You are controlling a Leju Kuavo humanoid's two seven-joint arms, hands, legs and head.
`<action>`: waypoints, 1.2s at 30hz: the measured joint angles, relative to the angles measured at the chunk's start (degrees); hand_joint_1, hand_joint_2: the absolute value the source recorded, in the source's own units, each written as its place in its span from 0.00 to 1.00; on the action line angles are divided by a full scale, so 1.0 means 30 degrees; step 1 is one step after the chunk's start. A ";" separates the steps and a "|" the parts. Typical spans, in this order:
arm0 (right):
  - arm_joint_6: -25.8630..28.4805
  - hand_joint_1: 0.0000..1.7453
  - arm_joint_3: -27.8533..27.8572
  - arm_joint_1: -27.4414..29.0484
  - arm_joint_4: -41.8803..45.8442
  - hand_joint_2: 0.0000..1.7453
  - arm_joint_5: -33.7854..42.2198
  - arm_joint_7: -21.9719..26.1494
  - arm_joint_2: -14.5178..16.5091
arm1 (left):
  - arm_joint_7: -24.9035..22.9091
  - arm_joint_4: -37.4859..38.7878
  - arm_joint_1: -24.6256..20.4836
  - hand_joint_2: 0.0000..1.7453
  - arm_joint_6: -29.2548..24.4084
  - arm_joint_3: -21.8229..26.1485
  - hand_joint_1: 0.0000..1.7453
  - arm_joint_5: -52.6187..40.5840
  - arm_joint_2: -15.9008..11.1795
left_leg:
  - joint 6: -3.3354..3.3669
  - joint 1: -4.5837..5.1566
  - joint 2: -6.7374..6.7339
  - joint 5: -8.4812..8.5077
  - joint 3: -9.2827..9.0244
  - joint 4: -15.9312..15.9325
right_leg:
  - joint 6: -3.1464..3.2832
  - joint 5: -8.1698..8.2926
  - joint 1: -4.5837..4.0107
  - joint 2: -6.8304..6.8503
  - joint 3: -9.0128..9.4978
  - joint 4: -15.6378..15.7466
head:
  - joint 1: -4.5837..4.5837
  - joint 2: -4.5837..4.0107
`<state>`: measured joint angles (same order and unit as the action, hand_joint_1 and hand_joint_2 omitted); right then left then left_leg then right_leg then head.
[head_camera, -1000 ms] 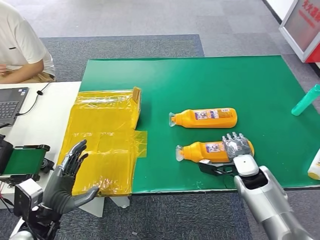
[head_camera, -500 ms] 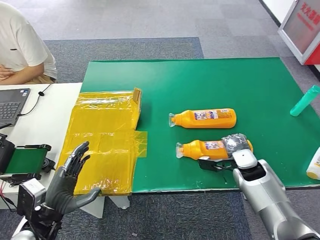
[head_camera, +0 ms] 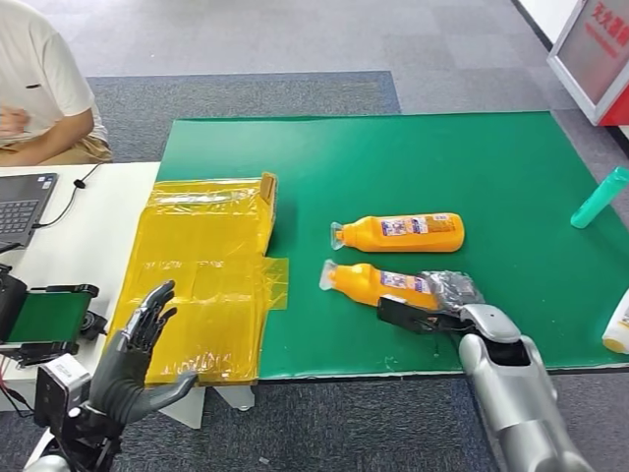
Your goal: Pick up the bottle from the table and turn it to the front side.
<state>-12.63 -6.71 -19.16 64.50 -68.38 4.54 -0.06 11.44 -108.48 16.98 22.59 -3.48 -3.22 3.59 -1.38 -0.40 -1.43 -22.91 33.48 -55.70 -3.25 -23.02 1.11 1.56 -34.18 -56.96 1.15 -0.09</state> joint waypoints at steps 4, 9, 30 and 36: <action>0.0229 1.00 0.1311 0.1952 0.3348 1.00 0.3293 0.0616 0.1610 | 0.0053 -0.0235 0.0529 1.00 0.0095 0.0089 0.00 -0.0126 0.0285 | -0.0009 -0.0017 0.0003 0.0003 0.0104 0.0000 | 0.0018 -0.0025 -0.0019 0.0012 -0.0101 -0.0011 | -0.0002 0.0000; 0.0307 1.00 0.1831 0.3424 0.6550 1.00 0.6746 0.1264 0.2921 | -0.0102 -0.0661 0.0674 1.00 0.0339 0.0454 0.00 0.0158 0.0847 | -0.0009 -0.0022 0.0004 -0.0007 0.0164 0.0000 | 0.0017 -0.0031 -0.0014 0.0011 -0.0155 -0.0011 | 0.0005 0.0002; 0.1728 1.00 -0.2623 0.6936 1.0341 1.00 1.3186 0.2495 0.4374 | -0.2365 -0.0810 -0.0630 1.00 -0.1490 0.0872 0.00 0.5333 0.3250 | -0.0030 -0.0022 0.0001 -0.0019 0.0168 0.0000 | 0.0030 -0.0032 -0.0021 0.0004 -0.0184 -0.0010 | 0.0000 0.0002; 0.2367 1.00 -0.3901 0.7133 0.9926 1.00 1.3097 0.2608 0.4345 | -0.2842 -0.0075 -0.1281 1.00 -0.2952 -0.1463 0.00 0.6320 0.2788 | -0.0030 -0.0021 0.0001 -0.0020 0.0170 0.0000 | 0.0028 -0.0028 -0.0019 0.0004 -0.0184 -0.0009 | -0.0002 0.0002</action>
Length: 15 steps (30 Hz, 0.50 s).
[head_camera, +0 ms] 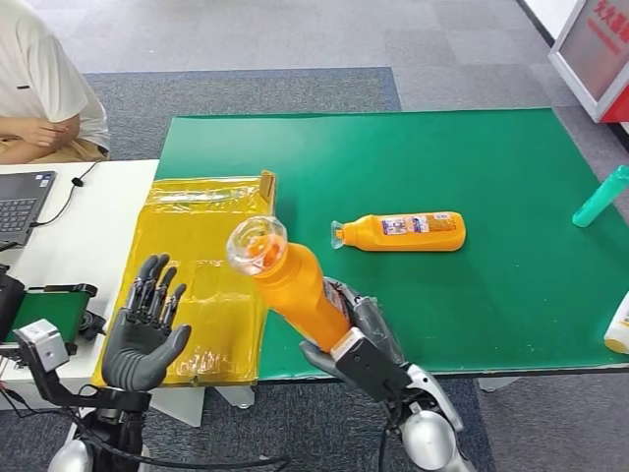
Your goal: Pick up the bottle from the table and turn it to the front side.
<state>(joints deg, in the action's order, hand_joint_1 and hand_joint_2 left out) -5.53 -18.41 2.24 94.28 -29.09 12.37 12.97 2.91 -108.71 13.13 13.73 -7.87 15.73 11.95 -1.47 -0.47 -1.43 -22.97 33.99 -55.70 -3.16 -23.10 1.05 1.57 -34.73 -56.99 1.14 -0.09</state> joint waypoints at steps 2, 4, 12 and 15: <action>0.0175 1.00 -0.0224 -0.0047 -0.0173 1.00 -0.0058 -0.0029 -0.0042 | -0.0189 0.0284 -0.0201 1.00 -0.0077 -0.0871 0.00 0.0909 -0.0343 | 0.0000 0.0000 0.0000 0.0001 0.0000 0.0000 | 0.0000 0.0001 0.0000 0.0000 0.0000 0.0000 | 0.0002 -0.0002; 0.0373 1.00 -0.0382 -0.0126 -0.0410 1.00 -0.0099 -0.0049 -0.0087 | -0.0233 0.0544 -0.0385 1.00 -0.0075 -0.1803 0.00 0.1543 -0.0767 | -0.0001 0.0000 0.0000 0.0001 0.0000 0.0000 | 0.0001 0.0002 -0.0001 0.0000 0.0000 0.0000 | 0.0002 -0.0002; 0.0674 1.00 -0.0647 -0.0533 -0.1640 1.00 -0.0124 -0.0107 -0.0162 | -0.0372 0.1350 -0.1514 1.00 -0.0263 -0.5098 0.00 0.1609 -0.1949 | -0.0001 0.0000 0.0000 0.0001 0.0002 0.0000 | 0.0001 0.0002 -0.0001 -0.0001 0.0001 0.0000 | 0.0002 0.0000; 0.0710 1.00 -0.0816 -0.0652 -0.1996 1.00 -0.0113 -0.0115 -0.0164 | -0.0550 0.1621 -0.1768 1.00 -0.0202 -0.5815 0.00 0.1849 -0.2181 | -0.0001 0.0000 -0.0001 0.0001 0.0002 0.0000 | 0.0001 0.0002 -0.0001 -0.0001 -0.0001 0.0000 | 0.0003 -0.0002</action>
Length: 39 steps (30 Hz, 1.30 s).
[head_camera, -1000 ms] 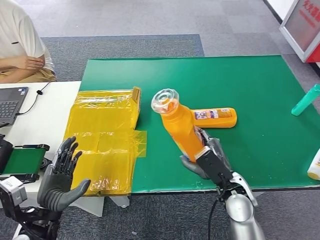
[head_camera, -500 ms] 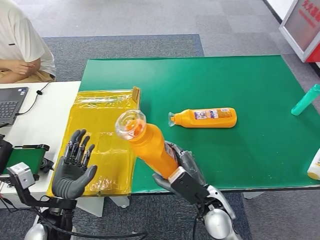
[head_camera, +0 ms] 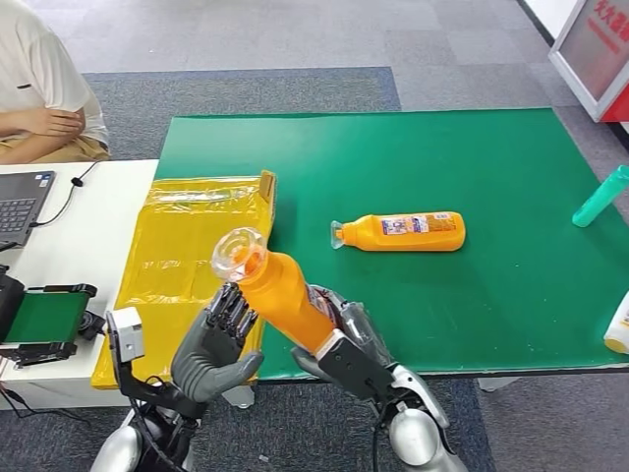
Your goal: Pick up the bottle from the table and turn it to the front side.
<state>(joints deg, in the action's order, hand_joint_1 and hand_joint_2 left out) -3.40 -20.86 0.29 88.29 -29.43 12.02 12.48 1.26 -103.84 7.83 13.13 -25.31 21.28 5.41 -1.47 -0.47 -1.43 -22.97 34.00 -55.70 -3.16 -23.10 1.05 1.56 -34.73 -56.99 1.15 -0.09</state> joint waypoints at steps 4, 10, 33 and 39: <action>0.0133 1.00 -0.0093 -0.0077 -0.0266 1.00 0.0029 0.0000 -0.0020 | -0.0013 0.0314 -0.0255 1.00 0.0009 -0.0507 0.00 0.0038 -0.0244 | 0.0000 0.0000 0.0000 0.0000 0.0002 0.0000 | 0.0000 -0.0001 -0.0001 0.0000 -0.0001 0.0000 | -0.0004 0.0002; 0.0454 1.00 -0.0088 0.0199 -0.0128 1.00 -0.0314 -0.0250 -0.0056 | 0.0439 0.0157 -0.0329 1.00 -0.1516 -0.0897 0.00 -0.3767 -0.0140 | 0.0002 0.0000 0.0001 0.0000 0.0006 0.0000 | -0.0002 -0.0002 0.0001 0.0003 -0.0005 0.0000 | 0.0000 0.0002; 0.0098 1.00 -0.0738 0.2040 0.3433 1.00 -0.0576 -0.1047 -0.0581 | -0.0350 -0.1911 -0.0179 1.00 -0.2342 -0.1035 0.00 -0.6624 0.1654 | -0.0002 0.0003 0.0000 -0.0004 0.0014 0.0000 | -0.0003 0.0001 0.0002 0.0002 -0.0008 0.0001 | 0.0000 0.0000; 0.0098 1.00 -0.0803 0.2052 0.3531 1.00 -0.0572 -0.1042 -0.0634 | -0.0350 -0.1909 -0.0143 1.00 -0.2291 -0.0935 0.00 -0.6510 0.1657 | -0.0004 0.0002 0.0000 -0.0005 0.0014 0.0000 | 0.0000 -0.0001 0.0000 0.0001 -0.0011 0.0000 | 0.0000 0.0002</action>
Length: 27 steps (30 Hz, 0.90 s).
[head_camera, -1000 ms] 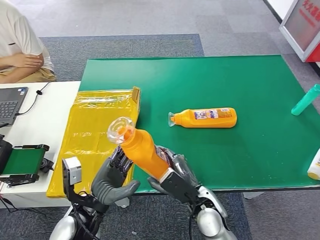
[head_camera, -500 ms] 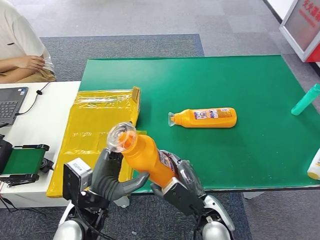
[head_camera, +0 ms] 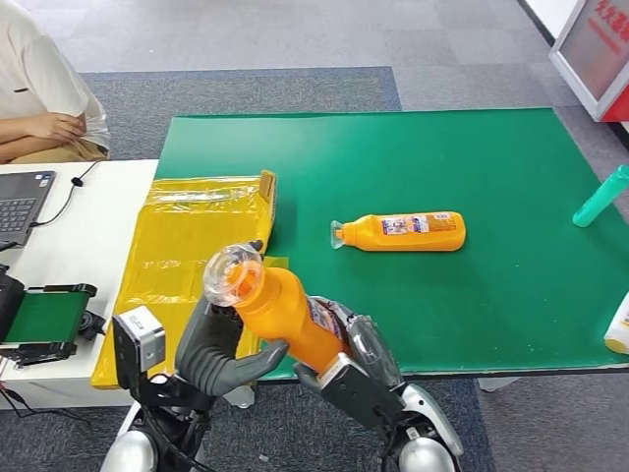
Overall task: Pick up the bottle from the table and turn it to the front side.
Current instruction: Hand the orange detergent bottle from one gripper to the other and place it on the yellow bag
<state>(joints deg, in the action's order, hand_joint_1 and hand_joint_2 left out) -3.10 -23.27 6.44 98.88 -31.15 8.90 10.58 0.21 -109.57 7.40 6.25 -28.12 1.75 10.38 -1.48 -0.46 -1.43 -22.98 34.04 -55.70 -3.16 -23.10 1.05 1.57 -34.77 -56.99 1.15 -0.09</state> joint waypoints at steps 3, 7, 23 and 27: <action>0.0000 1.00 -0.0042 -0.0001 0.0007 1.00 0.0006 0.0000 -0.0042 | -0.0004 0.0000 0.0006 1.00 0.0000 0.0022 0.00 0.0006 0.0000 | 0.0001 0.0000 0.0000 0.0000 0.0000 0.0000 | -0.0001 0.0000 0.0000 0.0000 0.0001 0.0000 | 0.0000 0.0000; 0.0000 1.00 -0.0064 -0.0002 0.0009 1.00 0.0040 0.0007 -0.0075 | -0.0005 0.0002 0.0026 1.00 0.0026 0.0040 0.00 0.0235 -0.0002 | 0.0001 0.0000 0.0000 0.0000 0.0000 0.0000 | -0.0002 0.0002 0.0001 0.0000 0.0002 0.0000 | 0.0002 0.0000; 0.0242 1.00 -0.0845 -0.0183 -0.0067 1.00 -0.0034 0.0357 -0.0279 | -0.0630 0.0412 0.0542 1.00 -0.0142 -0.1291 0.00 0.6180 -0.1562 | -0.0001 0.0000 0.0000 -0.0001 0.0001 0.0000 | 0.0001 -0.0002 0.0000 0.0000 -0.0001 0.0000 | 0.0000 0.0000; 0.0443 1.00 -0.1102 -0.0271 -0.0135 1.00 -0.0282 0.0382 -0.0355 | -0.0805 0.0649 0.0270 1.00 -0.0388 -0.1831 0.00 0.7015 -0.1991 | 0.0000 0.0000 0.0000 0.0000 0.0000 0.0000 | 0.0000 -0.0001 0.0000 0.0001 -0.0001 0.0000 | 0.0000 0.0000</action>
<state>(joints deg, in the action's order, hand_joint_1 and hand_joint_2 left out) -1.78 -26.57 5.63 98.48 -31.99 10.04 9.51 -2.20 -107.62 8.21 5.09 -33.61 22.80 4.41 -1.48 -0.46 -1.43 -22.98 34.04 -55.70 -3.16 -23.10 1.05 1.57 -34.77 -56.99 1.15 -0.09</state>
